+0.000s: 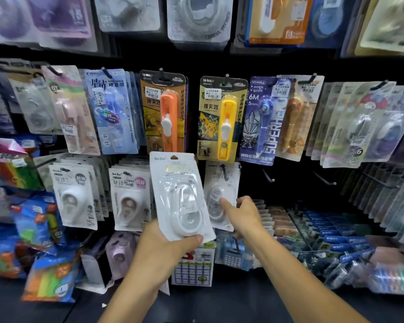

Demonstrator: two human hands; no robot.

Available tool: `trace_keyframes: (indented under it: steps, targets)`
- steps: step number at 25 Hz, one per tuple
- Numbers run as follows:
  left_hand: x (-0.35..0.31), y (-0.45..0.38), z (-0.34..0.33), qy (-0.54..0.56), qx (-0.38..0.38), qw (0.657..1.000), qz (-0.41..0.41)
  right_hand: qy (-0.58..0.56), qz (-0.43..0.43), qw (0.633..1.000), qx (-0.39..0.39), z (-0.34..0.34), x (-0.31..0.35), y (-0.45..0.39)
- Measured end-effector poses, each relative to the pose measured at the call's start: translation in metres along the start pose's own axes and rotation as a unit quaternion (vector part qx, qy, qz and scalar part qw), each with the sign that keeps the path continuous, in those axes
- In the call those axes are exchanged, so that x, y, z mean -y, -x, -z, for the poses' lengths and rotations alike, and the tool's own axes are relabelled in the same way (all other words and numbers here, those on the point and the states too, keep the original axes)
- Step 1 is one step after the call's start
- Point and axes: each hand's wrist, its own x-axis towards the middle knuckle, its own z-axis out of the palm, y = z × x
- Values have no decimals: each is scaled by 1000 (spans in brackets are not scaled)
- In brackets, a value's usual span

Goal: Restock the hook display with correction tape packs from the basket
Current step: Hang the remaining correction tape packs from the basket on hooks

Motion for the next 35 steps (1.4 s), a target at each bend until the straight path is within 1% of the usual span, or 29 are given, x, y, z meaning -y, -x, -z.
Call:
trace_keyframes:
  steps: [1, 2, 3, 4, 5, 6, 7, 8, 9, 10, 11, 12, 13, 14, 15, 19, 21, 23, 25, 27, 29, 30, 31, 33, 35]
  targets:
    - [2, -3, 0, -4, 7, 1000, -1, 17, 16, 999, -37, 2, -3, 7]
    - [4, -6, 0, -15, 13, 1000, 0, -1, 60, 996, -66, 5, -10, 16]
    - [5, -9, -2, -33, 25, 999, 3, -73, 111, 989, -62, 9, -17, 26]
    - [6, -12, -5, -52, 50, 997, 8, -189, 143, 971, 0, 14, -22, 38]
    - [6, -15, -10, -65, 89, 994, 13, -307, 157, 934, 91, 18, -25, 50]
    - [5, -16, -14, -71, 138, 988, 18, -376, 164, 899, 157, 21, -28, 58]
    - [4, -19, -16, -78, 185, 979, 20, -392, 171, 886, 180, 24, -29, 62]
    - [2, -23, -16, -96, 213, 972, 18, -386, 178, 889, 168, 28, -30, 64]
    - [2, -29, -14, -138, 211, 968, 8, -365, 181, 903, 136, 31, -31, 64]
    - [3, -38, -7, -217, 172, 961, -17, -337, 178, 919, 101, 35, -32, 65]
    - [4, -48, 0, -321, 112, 938, -61, -308, 178, 931, 80, 37, -35, 65]
    - [7, -57, 8, -426, 60, 896, -115, -287, 179, 938, 75, 38, -39, 65]
    - [11, -64, 13, -502, 29, 849, -161, -274, 182, 941, 78, 37, -42, 66]
    - [16, -69, 15, -545, 22, 817, -187, -268, 188, 942, 75, 34, -42, 66]
    - [21, -73, 15, -563, 28, 802, -195, -266, 195, 942, 61, 29, -42, 67]
    - [33, -79, 5, -572, 22, 794, -206, -288, 198, 936, -48, 15, -33, 71]
    - [34, -82, 6, -579, 17, 784, -221, -298, 180, 935, -70, 9, -35, 76]
    - [36, -81, 9, -590, 16, 775, -223, -303, 161, 938, -59, 0, -35, 75]
    - [40, -79, 11, -599, 25, 770, -217, -263, 147, 952, -46, -5, -29, 59]
    - [43, -76, 10, -603, 35, 769, -208, -139, 154, 977, -40, -6, -21, 32]
    - [46, -76, 12, -605, 47, 769, -200, -3, 179, 983, -39, -6, -18, 4]
    - [48, -76, 13, -608, 55, 767, -198, 44, 184, 981, -41, -6, -17, -8]
    - [49, -75, 14, -611, 63, 764, -199, 65, 184, 980, -40, -8, -17, -17]
    - [52, -66, 14, -614, 62, 761, -199, 54, 193, 980, -18, -11, -19, -24]
    - [55, -51, 9, -624, 33, 750, -217, 28, 210, 977, -3, -16, -39, -13]
